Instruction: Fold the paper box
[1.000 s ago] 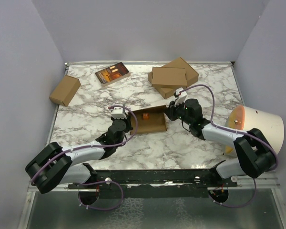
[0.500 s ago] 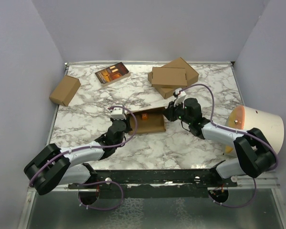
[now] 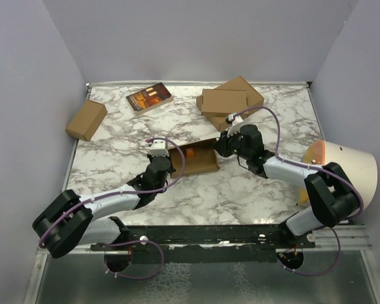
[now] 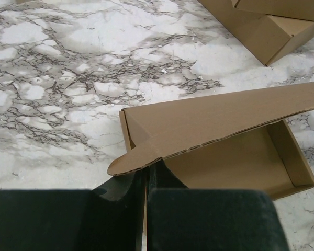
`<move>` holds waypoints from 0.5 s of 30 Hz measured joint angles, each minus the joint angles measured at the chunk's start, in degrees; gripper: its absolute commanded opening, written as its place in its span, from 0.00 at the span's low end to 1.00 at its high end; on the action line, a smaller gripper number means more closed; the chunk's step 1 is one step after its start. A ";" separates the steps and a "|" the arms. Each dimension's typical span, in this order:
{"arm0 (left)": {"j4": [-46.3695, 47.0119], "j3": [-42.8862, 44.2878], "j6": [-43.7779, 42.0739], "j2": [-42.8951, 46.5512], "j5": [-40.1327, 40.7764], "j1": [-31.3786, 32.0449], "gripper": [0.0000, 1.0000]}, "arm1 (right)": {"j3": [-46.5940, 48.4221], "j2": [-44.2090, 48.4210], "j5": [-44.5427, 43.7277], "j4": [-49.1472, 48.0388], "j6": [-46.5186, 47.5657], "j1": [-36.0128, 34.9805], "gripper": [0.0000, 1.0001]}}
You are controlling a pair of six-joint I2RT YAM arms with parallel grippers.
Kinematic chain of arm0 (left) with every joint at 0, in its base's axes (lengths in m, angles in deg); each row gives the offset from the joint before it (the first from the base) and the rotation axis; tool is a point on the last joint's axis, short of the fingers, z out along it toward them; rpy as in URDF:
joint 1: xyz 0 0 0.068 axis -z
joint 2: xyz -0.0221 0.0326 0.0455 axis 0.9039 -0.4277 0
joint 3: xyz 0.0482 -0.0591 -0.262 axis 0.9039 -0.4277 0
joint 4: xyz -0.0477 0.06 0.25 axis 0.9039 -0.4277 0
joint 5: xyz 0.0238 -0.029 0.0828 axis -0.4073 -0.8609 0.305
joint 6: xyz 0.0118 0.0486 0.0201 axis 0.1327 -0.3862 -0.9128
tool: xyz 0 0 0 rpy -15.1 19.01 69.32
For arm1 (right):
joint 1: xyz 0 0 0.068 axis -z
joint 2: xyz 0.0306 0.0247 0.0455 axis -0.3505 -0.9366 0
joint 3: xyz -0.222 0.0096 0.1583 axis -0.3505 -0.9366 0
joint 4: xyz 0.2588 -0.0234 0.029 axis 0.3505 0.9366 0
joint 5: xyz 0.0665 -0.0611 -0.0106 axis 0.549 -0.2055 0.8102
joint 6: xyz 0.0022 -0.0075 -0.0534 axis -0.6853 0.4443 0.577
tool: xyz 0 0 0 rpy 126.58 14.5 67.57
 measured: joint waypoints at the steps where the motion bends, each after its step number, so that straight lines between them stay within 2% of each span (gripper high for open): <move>1: -0.15 0.07 -0.24 -0.04 0.00 0.00 0.00 | 0.17 0.00 0.02 0.17 0.33 -0.02 0.12; 9: -0.81 0.35 -1.20 -0.28 -0.50 0.00 0.00 | -0.85 0.33 0.39 1.01 5.49 -0.11 0.12; 15: -0.76 -1.05 -1.49 -0.28 -3.41 0.13 0.00 | -4.11 1.81 3.17 3.67 9.51 -1.16 0.17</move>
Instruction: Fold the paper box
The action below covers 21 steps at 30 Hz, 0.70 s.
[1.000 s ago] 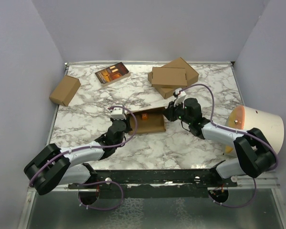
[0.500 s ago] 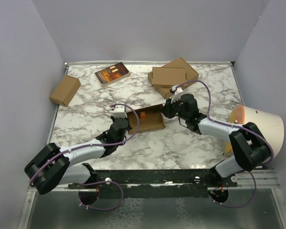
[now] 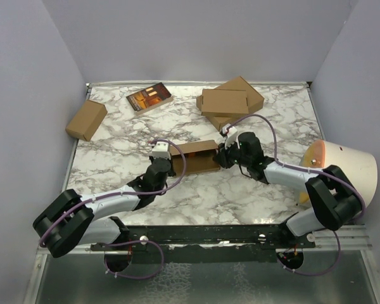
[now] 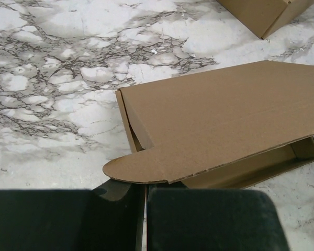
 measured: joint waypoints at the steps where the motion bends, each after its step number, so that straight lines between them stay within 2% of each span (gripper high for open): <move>1: -0.02 -0.11 -0.09 0.00 -0.33 0.04 0.00 | -0.04 0.00 0.42 0.63 0.28 -0.11 0.18; 5: -0.02 -0.55 -0.44 0.07 -0.90 0.24 0.00 | -0.04 0.15 1.68 2.32 1.66 -0.37 0.23; 13: -0.09 -1.01 -1.51 0.28 -1.01 0.57 0.00 | -0.04 5.46 1.73 7.82 5.73 -0.35 0.43; 21: -0.44 -0.98 -1.64 0.04 -1.03 0.76 0.00 | -0.04 11.91 -1.14 14.03 13.90 -0.35 0.44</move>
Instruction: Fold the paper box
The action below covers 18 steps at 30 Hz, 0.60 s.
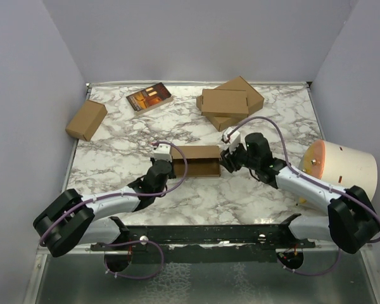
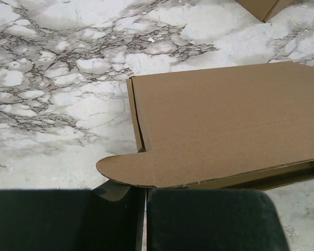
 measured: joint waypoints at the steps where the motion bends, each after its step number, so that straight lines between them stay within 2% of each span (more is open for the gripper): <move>1: -0.04 0.00 0.02 -0.20 0.02 0.07 0.00 | 0.00 0.31 -0.24 0.85 1.29 0.00 0.44; 7: -0.48 0.42 0.04 -0.70 0.02 0.24 0.00 | 0.00 3.54 1.16 9.77 12.63 0.87 0.44; 14: -1.29 0.96 0.07 -0.92 0.02 0.24 0.00 | 1.01 6.38 8.57 24.61 27.10 3.06 0.45; 17: -1.42 0.96 0.07 -0.92 0.02 0.24 0.00 | 3.76 8.15 11.21 31.63 32.00 4.76 0.53; 18: -1.46 0.96 0.07 -0.92 0.00 0.24 0.00 | 5.05 8.63 12.20 33.62 33.42 5.07 0.60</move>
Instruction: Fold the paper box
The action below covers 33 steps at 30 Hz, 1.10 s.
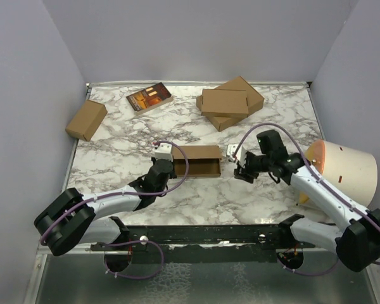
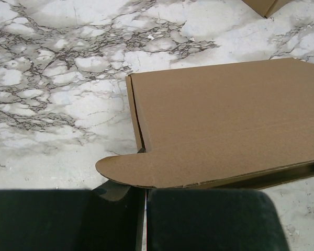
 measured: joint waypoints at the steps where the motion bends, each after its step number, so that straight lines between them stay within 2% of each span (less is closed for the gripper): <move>1: -0.02 0.00 0.00 0.00 0.00 0.00 0.00 | 2.32 0.72 1.95 2.93 1.86 0.48 0.71; 4: -0.07 0.02 0.02 0.00 0.00 0.04 0.00 | 9.57 1.25 8.96 9.29 6.80 0.74 0.83; 6: -0.07 0.07 0.07 -0.07 0.00 0.04 0.00 | 13.94 0.96 14.43 11.78 8.85 0.74 0.99; 9: -0.07 0.07 0.20 -0.11 0.00 0.07 0.00 | 18.73 -1.25 22.40 12.09 8.83 0.70 0.99; 13: -0.07 0.07 0.39 -0.11 0.00 0.09 0.00 | 20.79 -7.39 28.33 8.04 5.38 0.13 0.99; 17: -0.07 0.09 0.59 -0.24 0.00 0.09 0.00 | 21.05 -15.54 27.67 3.41 3.08 -2.73 0.78; 20: -0.07 0.24 0.76 -0.44 0.00 0.09 0.00 | 21.00 -19.39 24.41 0.94 1.55 -5.09 0.58; 22: -0.11 0.37 0.85 -0.52 -0.02 0.09 0.00 | 20.90 -20.61 21.33 -0.98 0.61 -6.27 0.49; 30: -0.28 0.74 1.11 -0.76 -0.07 0.09 0.00 | 19.32 -20.94 10.16 -8.94 -0.94 -8.17 0.44; 33: -0.28 0.76 1.20 -0.83 -0.15 0.09 0.00 | 17.77 -20.94 7.15 -10.88 -0.83 -8.94 0.34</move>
